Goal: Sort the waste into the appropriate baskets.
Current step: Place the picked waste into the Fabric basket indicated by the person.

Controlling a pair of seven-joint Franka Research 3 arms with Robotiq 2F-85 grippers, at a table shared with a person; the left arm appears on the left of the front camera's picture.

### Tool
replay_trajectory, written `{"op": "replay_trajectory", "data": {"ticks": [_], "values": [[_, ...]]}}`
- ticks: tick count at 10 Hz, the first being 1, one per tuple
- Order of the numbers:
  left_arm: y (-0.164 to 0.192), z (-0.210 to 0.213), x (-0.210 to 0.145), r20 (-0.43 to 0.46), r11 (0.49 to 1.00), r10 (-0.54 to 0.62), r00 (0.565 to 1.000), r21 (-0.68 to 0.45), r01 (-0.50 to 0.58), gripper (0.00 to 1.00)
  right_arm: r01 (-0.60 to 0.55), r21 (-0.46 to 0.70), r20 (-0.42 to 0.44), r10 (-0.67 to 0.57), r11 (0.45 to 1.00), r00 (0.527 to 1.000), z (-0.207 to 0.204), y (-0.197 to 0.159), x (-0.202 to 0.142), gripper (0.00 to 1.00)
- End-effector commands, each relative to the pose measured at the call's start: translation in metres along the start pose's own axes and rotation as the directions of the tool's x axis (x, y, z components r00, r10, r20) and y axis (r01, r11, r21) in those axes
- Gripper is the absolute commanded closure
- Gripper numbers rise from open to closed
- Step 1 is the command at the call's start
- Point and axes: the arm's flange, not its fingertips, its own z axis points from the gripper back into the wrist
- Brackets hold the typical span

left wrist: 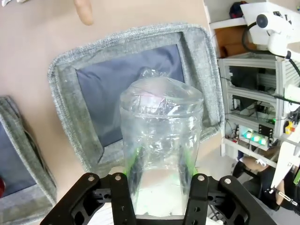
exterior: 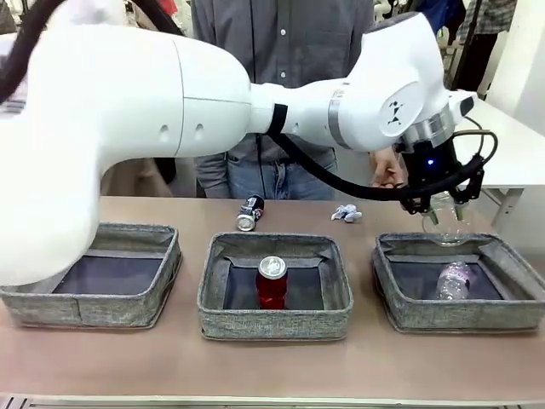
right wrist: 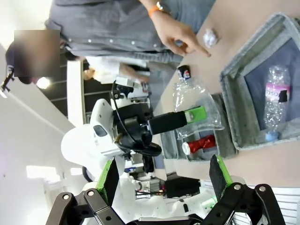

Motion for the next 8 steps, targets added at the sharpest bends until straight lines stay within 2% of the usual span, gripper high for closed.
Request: {"op": "replay_trajectory", "data": {"ticks": [1,2,3,5,8], "values": [[-0.0108,0.0029,0.0118,0.008,0.999,0.011,1.000,0.035,-0.011,0.63,-0.001,0.014,0.018,0.000,1.000,1.000,0.0020,0.0041,0.0014,0.00],[-0.0121,0.0029,0.0114,0.003,0.999,0.011,1.000,0.030,-0.012,0.63,-0.001,0.014,0.018,0.000,1.000,1.000,0.0020,0.0041,0.0014,0.00],[-0.0126,0.0027,0.0115,-0.014,1.000,-0.004,1.000,0.020,0.005,0.11,-0.001,0.014,0.018,0.000,1.000,1.000,0.0020,0.0041,0.0014,0.00],[-0.0144,0.0030,0.0093,-0.010,0.999,-0.021,1.000,0.025,0.021,0.00,-0.001,0.014,0.018,0.000,1.000,1.000,0.0020,0.0041,0.0014,0.00],[-0.0135,0.0036,0.0065,-0.013,0.999,-0.029,0.999,0.031,0.030,0.00,-0.001,0.014,0.018,0.000,1.000,1.000,0.0020,0.0041,0.0014,0.00]]}}
